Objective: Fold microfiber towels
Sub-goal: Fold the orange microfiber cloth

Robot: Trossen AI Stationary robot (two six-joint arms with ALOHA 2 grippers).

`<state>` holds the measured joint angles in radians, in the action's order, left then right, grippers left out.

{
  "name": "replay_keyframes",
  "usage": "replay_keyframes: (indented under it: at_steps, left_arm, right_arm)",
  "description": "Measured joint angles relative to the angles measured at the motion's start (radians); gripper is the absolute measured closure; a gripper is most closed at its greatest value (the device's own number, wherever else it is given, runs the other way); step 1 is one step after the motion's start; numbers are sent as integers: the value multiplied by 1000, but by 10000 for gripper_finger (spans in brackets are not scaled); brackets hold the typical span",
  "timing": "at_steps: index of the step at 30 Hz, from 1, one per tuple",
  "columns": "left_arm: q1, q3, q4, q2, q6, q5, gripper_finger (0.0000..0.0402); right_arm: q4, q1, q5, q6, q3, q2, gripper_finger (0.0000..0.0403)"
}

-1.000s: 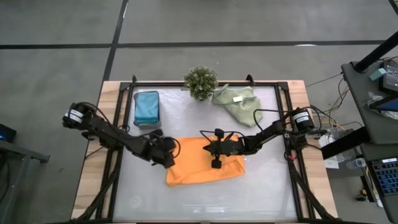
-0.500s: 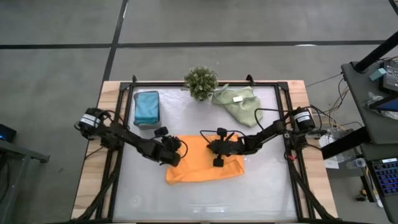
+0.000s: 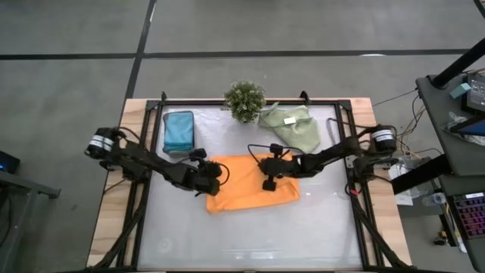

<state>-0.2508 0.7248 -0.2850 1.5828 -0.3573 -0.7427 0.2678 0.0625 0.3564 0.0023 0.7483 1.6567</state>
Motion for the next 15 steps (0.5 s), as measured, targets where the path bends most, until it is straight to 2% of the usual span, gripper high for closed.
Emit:
replay_keyframes:
  at_steps: [4,10,15]
  left_arm:
    - [-5,18,2,-85,34,50,389]
    - [-75,27,12,-166,76,313,389]
    - [-210,95,15,-139,-6,297,389]
  right_arm:
    - [-185,10,-119,80,7,-110,394]
    - [-366,45,-319,202,10,-270,381]
    - [-523,111,-331,348,10,-387,345]
